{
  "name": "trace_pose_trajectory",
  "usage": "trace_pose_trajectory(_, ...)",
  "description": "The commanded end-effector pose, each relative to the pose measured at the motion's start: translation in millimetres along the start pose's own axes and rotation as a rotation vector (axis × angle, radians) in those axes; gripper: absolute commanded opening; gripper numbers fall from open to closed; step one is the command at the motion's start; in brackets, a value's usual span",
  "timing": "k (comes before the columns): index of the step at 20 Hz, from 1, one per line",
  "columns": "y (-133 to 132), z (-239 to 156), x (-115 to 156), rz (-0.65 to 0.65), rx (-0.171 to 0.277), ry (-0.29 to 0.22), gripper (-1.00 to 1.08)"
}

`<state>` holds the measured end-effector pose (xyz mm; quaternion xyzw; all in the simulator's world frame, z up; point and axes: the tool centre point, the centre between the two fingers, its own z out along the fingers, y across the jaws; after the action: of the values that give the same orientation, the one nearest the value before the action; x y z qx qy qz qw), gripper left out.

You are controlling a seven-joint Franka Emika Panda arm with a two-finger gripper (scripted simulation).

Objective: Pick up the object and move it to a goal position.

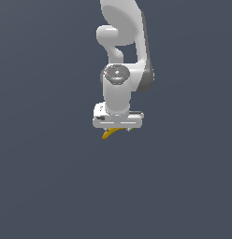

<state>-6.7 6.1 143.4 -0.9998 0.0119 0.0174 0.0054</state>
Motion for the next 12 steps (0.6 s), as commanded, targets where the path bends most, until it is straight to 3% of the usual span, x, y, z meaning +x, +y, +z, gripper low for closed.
trace_pose_trajectory(1,0.0,0.0,0.0,0.0,0.0,0.0,1.0)
trace_pose_trajectory(12,32.6,-7.6,5.9,0.066,0.012,0.016,1.0)
